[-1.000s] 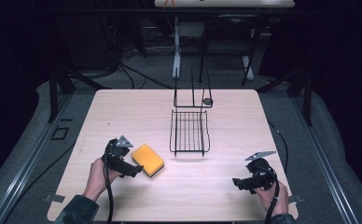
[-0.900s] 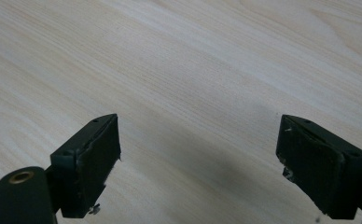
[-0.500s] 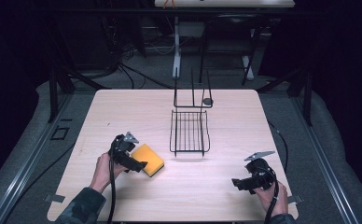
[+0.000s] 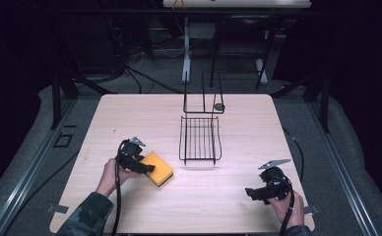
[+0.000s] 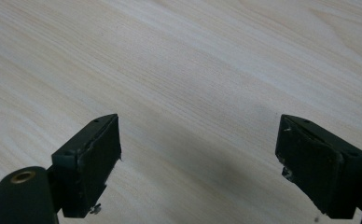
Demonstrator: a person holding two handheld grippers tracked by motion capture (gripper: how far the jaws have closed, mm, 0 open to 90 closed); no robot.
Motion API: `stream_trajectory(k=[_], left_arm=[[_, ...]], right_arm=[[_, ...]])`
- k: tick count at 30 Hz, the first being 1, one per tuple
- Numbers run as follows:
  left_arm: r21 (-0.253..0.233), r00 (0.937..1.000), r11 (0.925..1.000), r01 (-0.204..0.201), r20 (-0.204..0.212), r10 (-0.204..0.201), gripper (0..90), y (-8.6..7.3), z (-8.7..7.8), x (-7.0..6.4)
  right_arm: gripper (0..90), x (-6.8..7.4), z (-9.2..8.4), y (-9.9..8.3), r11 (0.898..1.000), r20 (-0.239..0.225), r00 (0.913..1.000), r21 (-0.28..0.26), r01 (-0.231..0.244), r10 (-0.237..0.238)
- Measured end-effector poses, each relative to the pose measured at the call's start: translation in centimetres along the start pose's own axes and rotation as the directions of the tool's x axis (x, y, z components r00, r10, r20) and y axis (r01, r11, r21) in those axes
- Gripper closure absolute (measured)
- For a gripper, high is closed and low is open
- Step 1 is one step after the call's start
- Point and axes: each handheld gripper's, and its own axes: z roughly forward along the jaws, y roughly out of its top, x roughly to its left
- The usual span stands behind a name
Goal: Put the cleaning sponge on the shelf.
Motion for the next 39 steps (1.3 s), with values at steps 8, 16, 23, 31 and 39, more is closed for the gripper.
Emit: stream_trajectory(k=[8, 16, 23, 31, 39], left_arm=[[0.004, 0.9998, 1.0, -0.008, -0.02, 0.008, 51.7, 0.0, 0.0, -0.4], [-0.01, 0.9995, 0.9999, -0.01, -0.029, 0.01, 59.1, -0.1, -0.1, -0.5], [-0.028, 0.9995, 0.9994, -0.023, -0.024, 0.022, 64.4, 0.1, -0.6, -0.7], [-0.037, 0.9984, 0.9984, -0.043, -0.038, 0.041, 72.2, 0.2, -1.0, -1.1], [-0.048, 0.998, 0.9978, -0.045, -0.046, 0.043, 79.0, 0.3, -1.4, -1.1]], right_arm=[[14.2, 0.0, 0.0, 0.0, 1.0, 0.003, 1.0, 0.011, 0.003, -0.003], [14.4, 0.1, 0.0, 0.0, 1.0, 0.011, 0.9999, 0.007, 0.008, -0.008], [14.4, 0.0, 0.0, 0.0, 1.0, 0.011, 0.9999, 0.006, 0.008, -0.008], [14.5, 0.0, 0.0, 0.0, 1.0, 0.013, 0.9999, 0.005, 0.007, -0.007], [14.6, 0.0, 0.0, 0.0, 1.0, 0.014, 0.9999, 0.006, 0.007, -0.007]])
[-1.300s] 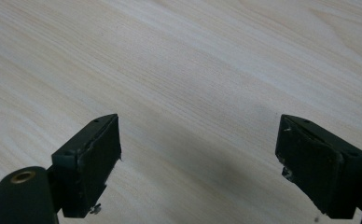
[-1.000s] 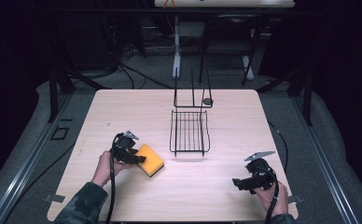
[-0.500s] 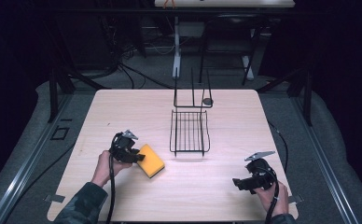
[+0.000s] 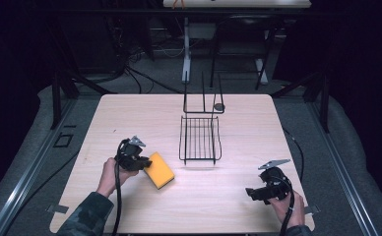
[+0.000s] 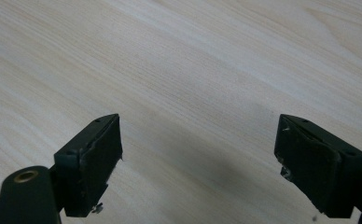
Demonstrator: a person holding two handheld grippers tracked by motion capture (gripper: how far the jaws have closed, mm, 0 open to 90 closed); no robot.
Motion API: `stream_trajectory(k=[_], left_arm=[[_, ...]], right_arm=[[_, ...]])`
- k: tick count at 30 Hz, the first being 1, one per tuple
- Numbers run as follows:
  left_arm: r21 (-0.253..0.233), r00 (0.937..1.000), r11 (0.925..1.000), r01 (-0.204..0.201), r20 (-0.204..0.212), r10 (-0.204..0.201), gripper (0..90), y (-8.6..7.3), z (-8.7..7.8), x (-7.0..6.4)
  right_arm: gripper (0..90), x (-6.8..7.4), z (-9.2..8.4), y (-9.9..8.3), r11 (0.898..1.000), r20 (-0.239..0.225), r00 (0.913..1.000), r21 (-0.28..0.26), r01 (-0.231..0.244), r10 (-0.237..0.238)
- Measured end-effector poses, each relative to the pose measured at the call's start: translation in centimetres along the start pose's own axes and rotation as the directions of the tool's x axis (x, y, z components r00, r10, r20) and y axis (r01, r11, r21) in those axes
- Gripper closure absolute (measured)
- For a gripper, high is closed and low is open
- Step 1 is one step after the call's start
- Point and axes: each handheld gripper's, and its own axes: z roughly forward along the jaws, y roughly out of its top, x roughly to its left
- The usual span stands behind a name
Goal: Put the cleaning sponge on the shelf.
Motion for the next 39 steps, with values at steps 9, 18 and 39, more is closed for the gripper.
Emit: stream_trajectory(k=[9, 18, 39], left_arm=[[-0.036, 0.9985, 0.999, -0.028, -0.048, 0.026, 83.5, 0.7, -1.4, -1.0], [-0.084, 0.9966, 0.9953, -0.047, -0.071, 0.041, 84.2, 1.2, -3.2, -1.4], [-0.186, 0.9962, 0.9819, -0.035, -0.084, 0.02, 84.2, 1.6, -6.4, -1.6]], right_arm=[[14.5, 0.0, 0.0, 0.0, 1.0, 0.003, 1.0, -0.003, 0.002, -0.002], [14.5, -0.1, -0.1, 0.0, 1.0, 0.001, 1.0, -0.004, 0.001, -0.001], [14.3, 0.1, 0.0, 0.1, 1.0, -0.002, 0.9999, -0.004, 0.01, -0.01]])
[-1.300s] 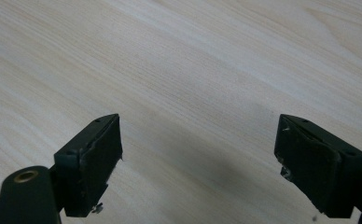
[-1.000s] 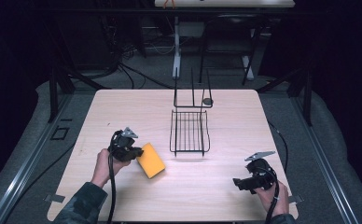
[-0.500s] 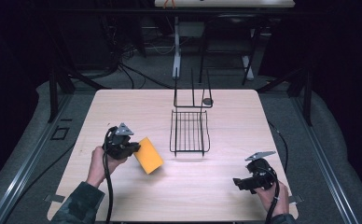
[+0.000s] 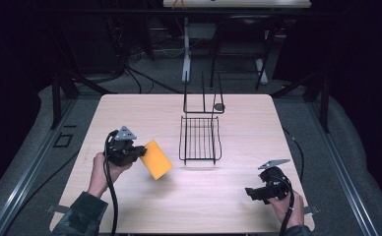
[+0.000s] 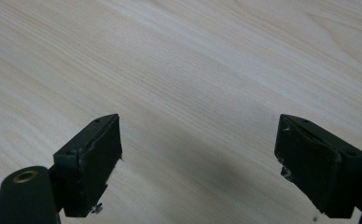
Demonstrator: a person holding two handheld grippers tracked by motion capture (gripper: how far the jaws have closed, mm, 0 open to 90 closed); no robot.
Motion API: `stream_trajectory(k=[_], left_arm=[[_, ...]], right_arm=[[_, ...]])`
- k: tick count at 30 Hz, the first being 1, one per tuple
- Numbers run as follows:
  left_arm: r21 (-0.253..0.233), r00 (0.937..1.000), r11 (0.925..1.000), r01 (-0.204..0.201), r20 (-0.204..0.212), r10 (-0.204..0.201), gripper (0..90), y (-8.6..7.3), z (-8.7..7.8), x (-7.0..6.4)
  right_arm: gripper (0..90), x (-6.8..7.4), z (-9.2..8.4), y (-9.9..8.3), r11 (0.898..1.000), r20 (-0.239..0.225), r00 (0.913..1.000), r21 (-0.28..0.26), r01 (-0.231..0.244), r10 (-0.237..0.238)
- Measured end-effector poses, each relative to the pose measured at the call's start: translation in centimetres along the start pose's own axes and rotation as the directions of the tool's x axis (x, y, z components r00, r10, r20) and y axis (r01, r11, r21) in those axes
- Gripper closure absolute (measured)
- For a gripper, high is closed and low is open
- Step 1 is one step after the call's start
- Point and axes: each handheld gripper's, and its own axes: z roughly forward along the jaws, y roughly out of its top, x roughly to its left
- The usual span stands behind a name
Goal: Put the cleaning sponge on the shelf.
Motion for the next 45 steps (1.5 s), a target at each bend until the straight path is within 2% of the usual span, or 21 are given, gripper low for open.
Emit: stream_trajectory(k=[4, 13, 15, 24, 31, 37, 45], left_arm=[[-0.027, 1.0, 0.9996, 0.009, 0.002, -0.009, 84.1, 0.3, -0.6, -0.1], [-0.054, 1.0, 0.9985, 0.003, -0.008, -0.004, 84.0, 1.1, -1.4, -0.4], [-0.058, 0.9999, 0.9983, 0.009, 0.005, -0.009, 84.0, 1.3, -1.5, -0.4], [-0.089, 1.0, 0.996, -0.005, 0.007, 0.006, 84.0, 3.1, -1.5, -1.1], [-0.106, 0.9999, 0.9943, -0.013, 0.009, 0.014, 84.1, 4.5, -1.1, -1.7], [-0.098, 0.9998, 0.995, -0.02, 0.003, 0.02, 84.1, 5.1, -0.5, -2.2], [-0.092, 0.9994, 0.9952, -0.033, 0.007, 0.034, 84.2, 6.3, 1.0, -3.3]], right_arm=[[14.3, 0.3, 0.2, 0.0, 1.0, -0.009, 0.9999, 0.0, 0.003, -0.003], [14.3, 0.2, 0.1, 0.1, 1.0, -0.021, 0.9997, -0.005, 0.011, -0.011], [14.3, 0.2, 0.1, 0.1, 1.0, -0.02, 0.9997, -0.008, 0.011, -0.011], [14.3, 0.3, 0.1, 0.1, 1.0, -0.019, 0.9998, -0.016, 0.011, -0.012], [14.3, 0.3, 0.0, 0.1, 1.0, -0.021, 0.9997, -0.011, 0.011, -0.012], [14.3, 0.4, -0.1, 0.1, 1.0, -0.021, 0.9997, -0.018, 0.011, -0.011], [14.3, 0.5, 0.4, 0.3, 1.0, -0.027, 0.9995, -0.012, 0.016, -0.016]])
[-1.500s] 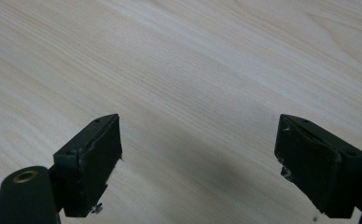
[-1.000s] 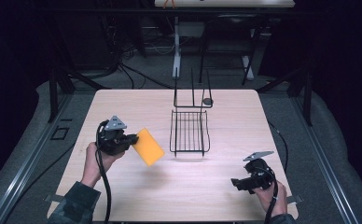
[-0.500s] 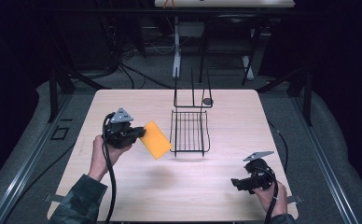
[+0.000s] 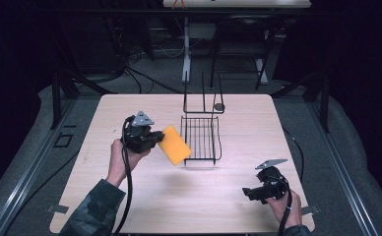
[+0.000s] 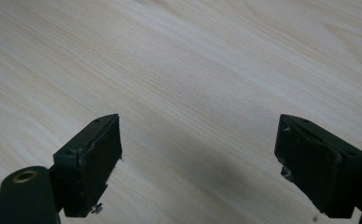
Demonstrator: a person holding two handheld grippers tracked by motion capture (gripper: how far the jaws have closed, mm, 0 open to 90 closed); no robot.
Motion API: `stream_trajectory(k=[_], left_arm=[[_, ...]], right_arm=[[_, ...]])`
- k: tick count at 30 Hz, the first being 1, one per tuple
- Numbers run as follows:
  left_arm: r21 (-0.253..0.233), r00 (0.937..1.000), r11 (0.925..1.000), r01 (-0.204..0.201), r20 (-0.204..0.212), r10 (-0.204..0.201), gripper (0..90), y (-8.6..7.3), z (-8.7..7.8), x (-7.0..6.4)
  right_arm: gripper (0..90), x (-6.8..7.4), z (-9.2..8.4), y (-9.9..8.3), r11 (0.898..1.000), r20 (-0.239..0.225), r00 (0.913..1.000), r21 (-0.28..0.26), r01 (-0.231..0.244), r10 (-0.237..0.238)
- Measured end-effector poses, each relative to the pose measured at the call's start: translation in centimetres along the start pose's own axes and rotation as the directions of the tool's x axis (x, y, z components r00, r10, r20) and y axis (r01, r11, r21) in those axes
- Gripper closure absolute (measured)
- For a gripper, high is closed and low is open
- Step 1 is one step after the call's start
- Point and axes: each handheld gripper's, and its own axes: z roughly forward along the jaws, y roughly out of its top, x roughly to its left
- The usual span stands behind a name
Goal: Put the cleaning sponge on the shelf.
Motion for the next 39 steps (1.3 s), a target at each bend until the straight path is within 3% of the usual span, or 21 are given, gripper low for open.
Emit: stream_trajectory(k=[4, 21, 29, 39], left_arm=[[-0.008, 0.9997, 0.9998, -0.019, -0.013, 0.019, 84.2, 0.6, 0.4, -0.6], [-0.058, 0.9983, 0.9974, 0.043, -0.037, -0.045, 84.2, 0.8, 1.5, -0.5], [-0.075, 0.9954, 0.9944, 0.074, -0.055, -0.079, 84.2, 0.8, 2.8, -0.4], [-0.075, 0.99, 0.9894, 0.124, -0.058, -0.129, 84.1, 0.7, 5.6, -1.0]], right_arm=[[14.2, 0.1, 0.1, 0.1, 1.0, 0.001, 1.0, 0.004, -0.002, 0.002], [14.2, -0.1, 0.2, 0.0, 1.0, -0.002, 1.0, 0.009, -0.002, 0.002], [14.2, -0.1, 0.2, -0.1, 1.0, 0.0, 0.9999, 0.013, -0.014, 0.014], [14.2, 0.0, 0.2, -0.1, 1.0, -0.004, 1.0, 0.015, -0.008, 0.008]])
